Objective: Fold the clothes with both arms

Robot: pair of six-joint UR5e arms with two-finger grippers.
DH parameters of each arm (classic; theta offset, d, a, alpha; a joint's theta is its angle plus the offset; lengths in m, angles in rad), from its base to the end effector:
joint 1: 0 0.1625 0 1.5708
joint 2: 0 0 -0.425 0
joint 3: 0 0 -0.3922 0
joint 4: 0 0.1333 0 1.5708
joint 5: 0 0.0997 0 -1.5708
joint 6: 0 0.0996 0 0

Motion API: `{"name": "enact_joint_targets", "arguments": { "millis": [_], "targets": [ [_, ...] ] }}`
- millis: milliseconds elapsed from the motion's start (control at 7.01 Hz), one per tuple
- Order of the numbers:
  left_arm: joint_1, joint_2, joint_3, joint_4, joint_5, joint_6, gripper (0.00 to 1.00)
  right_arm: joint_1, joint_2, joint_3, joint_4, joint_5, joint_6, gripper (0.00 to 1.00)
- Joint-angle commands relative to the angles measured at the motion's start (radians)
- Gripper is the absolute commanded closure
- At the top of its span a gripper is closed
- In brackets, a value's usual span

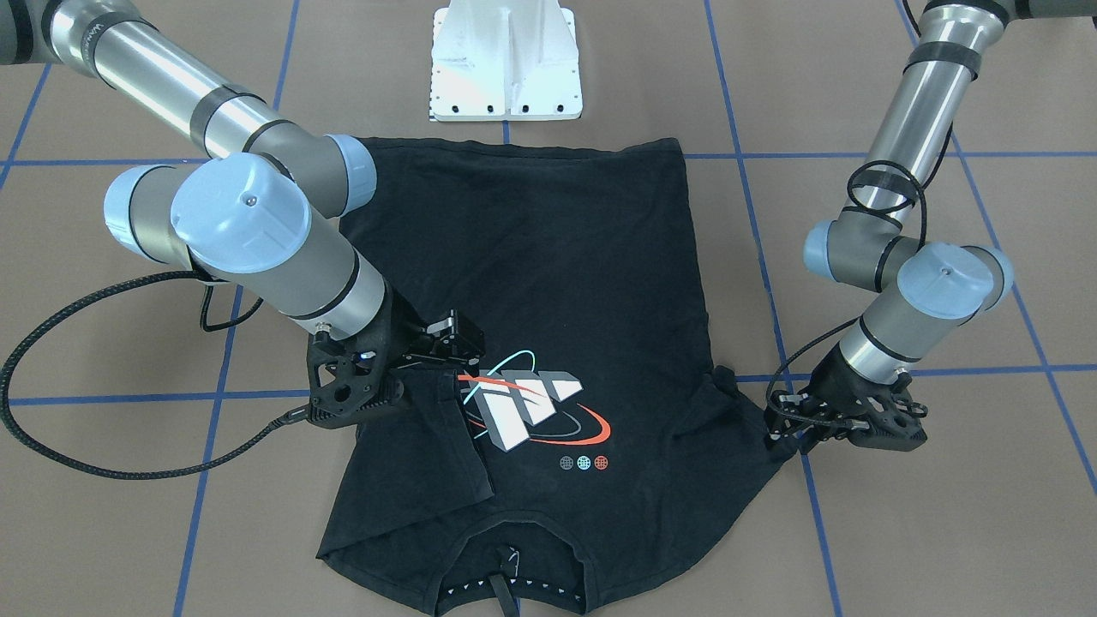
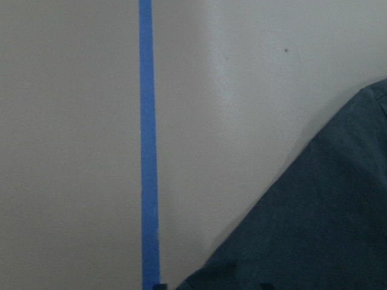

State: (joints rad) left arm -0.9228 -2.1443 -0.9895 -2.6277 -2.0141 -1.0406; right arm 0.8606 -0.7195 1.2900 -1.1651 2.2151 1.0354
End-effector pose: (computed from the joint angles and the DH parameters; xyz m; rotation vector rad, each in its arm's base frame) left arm 0.3808 -0.6530 0.4810 0.3841 1.0357 -0.1194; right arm -0.4473 -0.6329 0.1928 0.1509 -1.0961 -0.0229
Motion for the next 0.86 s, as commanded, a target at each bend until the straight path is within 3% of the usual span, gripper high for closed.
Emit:
{"name": "enact_joint_targets", "arguments": {
  "millis": [0, 285, 571, 713],
  "targets": [
    [-0.001, 0.001, 0.0, 0.002, 0.0, 0.002, 0.43, 0.0, 0.0, 0.0, -0.001, 0.002, 0.0, 0.0],
    [0.001, 0.003, 0.0, 0.003, 0.0, 0.001, 0.63, 0.002, -0.001, 0.0, -0.002, 0.002, 0.0, 0.0],
    [0.001, 0.003, -0.001, 0.015, 0.0, 0.002, 0.96, 0.002, -0.001, -0.001, -0.002, 0.0, 0.0, 0.0],
    [-0.001, 0.003, -0.003, 0.015, 0.0, 0.001, 1.0, 0.002, -0.001, -0.001, -0.002, 0.0, 0.0, 0.0]
  ]
}}
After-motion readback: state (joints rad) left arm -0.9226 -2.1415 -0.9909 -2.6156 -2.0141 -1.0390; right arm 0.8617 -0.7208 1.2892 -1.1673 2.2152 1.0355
